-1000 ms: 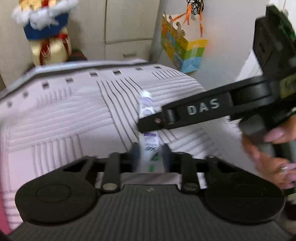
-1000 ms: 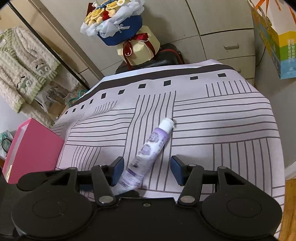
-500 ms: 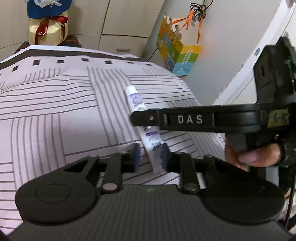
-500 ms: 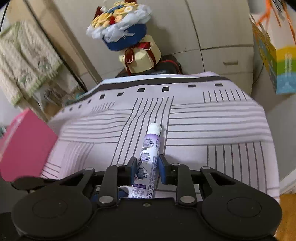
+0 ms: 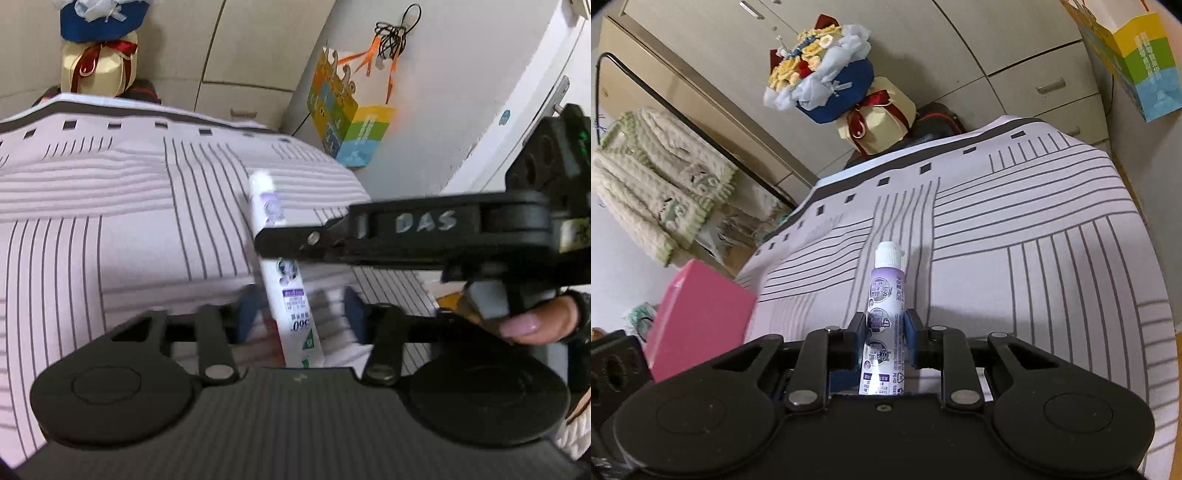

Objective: Organize soft objects

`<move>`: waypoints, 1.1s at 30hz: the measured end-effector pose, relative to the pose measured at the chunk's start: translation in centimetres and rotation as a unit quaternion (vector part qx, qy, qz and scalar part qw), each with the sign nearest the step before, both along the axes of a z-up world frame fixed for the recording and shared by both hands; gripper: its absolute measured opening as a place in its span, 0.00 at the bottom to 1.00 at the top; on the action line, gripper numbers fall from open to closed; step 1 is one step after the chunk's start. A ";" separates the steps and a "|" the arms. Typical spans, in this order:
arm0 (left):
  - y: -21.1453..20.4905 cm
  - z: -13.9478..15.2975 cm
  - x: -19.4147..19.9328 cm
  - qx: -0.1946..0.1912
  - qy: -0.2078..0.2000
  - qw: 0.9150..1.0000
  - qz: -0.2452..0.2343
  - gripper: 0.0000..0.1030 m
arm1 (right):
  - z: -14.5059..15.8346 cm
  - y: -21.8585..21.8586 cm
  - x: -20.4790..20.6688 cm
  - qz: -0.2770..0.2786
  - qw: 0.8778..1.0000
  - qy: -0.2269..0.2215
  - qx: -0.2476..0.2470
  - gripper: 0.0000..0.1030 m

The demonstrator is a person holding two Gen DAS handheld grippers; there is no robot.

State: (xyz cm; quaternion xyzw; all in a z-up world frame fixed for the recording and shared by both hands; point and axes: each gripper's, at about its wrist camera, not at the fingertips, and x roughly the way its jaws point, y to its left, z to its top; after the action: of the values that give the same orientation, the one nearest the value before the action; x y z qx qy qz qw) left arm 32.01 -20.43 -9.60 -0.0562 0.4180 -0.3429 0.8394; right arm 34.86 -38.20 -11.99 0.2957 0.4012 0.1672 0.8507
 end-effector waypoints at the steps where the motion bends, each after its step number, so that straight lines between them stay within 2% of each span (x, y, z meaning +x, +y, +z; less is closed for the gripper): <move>1: 0.2 -0.1 -0.1 -0.002 0.010 1.000 0.001 0.30 | 0.2 0.0 -0.4 0.001 1.000 -0.002 0.003 0.26; 2: 0.5 -0.1 -0.3 -0.005 0.017 1.000 0.006 0.22 | 0.3 0.0 -0.7 0.001 1.000 -0.005 0.002 0.26; 3: 0.8 -0.1 -0.6 -0.007 0.018 1.000 0.008 0.21 | 0.5 0.1 -1.1 0.003 1.000 -0.008 0.002 0.26; 7: 2.1 0.2 -1.9 -0.020 0.023 0.999 0.010 0.20 | 0.8 0.6 -2.6 0.007 1.000 -0.010 0.010 0.26; 13: 4.0 1.1 -4.6 -0.020 0.021 1.000 0.009 0.19 | 1.9 2.2 -5.5 0.021 1.000 -0.016 0.010 0.26; 24: 7.5 3.2 -10.3 -0.020 0.020 1.000 -0.013 0.18 | 4.8 5.3 -11.7 0.057 0.998 -0.040 -0.011 0.26; 33: 10.2 5.1 -15.0 -0.006 -0.003 1.000 -0.024 0.17 | 7.8 8.3 -16.2 0.097 0.993 -0.058 -0.042 0.26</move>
State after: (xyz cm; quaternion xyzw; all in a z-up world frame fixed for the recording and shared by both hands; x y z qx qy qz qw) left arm 16.97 -10.28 -4.48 -0.0500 0.4148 -0.3654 0.8318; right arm 18.67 -29.89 -4.21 0.2095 0.3849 0.2485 0.8638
